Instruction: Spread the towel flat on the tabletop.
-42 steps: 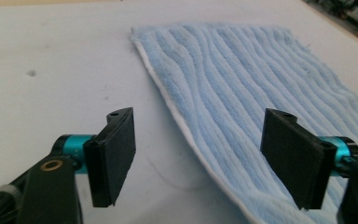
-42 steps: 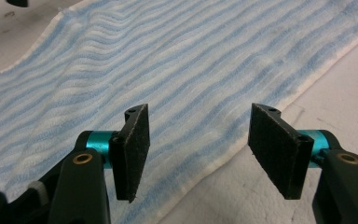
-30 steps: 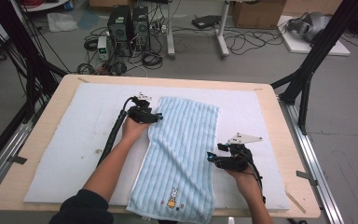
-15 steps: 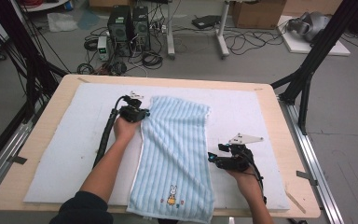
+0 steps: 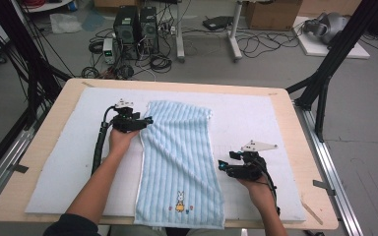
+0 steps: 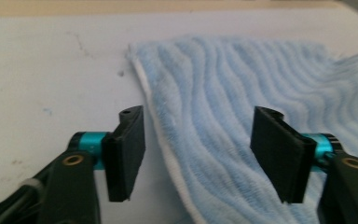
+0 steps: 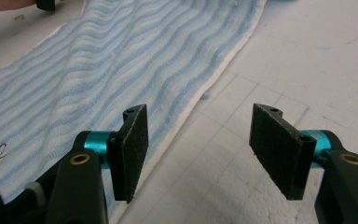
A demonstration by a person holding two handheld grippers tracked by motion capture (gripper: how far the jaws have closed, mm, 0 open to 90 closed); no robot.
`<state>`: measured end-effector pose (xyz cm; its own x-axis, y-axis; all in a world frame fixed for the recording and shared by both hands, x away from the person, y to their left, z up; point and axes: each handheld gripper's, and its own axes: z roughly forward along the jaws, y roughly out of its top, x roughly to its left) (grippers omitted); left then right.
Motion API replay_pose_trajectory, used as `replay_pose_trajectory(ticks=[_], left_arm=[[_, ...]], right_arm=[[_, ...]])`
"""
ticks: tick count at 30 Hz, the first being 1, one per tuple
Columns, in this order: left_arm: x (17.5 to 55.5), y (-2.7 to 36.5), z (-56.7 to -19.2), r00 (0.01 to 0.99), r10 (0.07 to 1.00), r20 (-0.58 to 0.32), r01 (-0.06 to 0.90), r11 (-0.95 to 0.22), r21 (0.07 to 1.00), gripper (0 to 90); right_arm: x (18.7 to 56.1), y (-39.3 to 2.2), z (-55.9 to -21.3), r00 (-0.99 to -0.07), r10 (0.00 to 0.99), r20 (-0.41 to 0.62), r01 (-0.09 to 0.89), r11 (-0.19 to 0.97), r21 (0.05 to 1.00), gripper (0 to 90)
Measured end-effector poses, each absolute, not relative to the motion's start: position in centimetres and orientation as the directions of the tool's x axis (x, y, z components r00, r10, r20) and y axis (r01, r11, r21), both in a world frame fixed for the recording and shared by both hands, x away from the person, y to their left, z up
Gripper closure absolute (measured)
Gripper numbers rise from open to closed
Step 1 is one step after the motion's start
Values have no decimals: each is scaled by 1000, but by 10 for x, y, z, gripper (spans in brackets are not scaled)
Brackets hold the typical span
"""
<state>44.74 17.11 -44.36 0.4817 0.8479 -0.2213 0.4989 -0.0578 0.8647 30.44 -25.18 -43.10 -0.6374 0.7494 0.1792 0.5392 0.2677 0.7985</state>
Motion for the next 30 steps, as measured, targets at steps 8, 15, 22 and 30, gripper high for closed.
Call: replay_pose_trajectory(ticks=[8, 15, 22, 30], left_arm=[[438, 181, -432, 501, 826, -256, 473, -13, 881, 240], [413, 188, -425, 560, 792, -244, 419, -18, 908, 240], [389, 199, -423, 603, 764, -228, 363, -9, 932, 242], [376, 208, -424, 627, 743, -233, 349, -1, 937, 242]], right_arm=[[307, -252, -432, -640, 746, 184, 543, 270, 796, 362], [306, -252, -431, -633, 754, 177, 543, 269, 795, 355], [311, -251, -434, -617, 769, 170, 544, 260, 798, 353], [327, -246, -426, -585, 800, 134, 531, 254, 808, 353]])
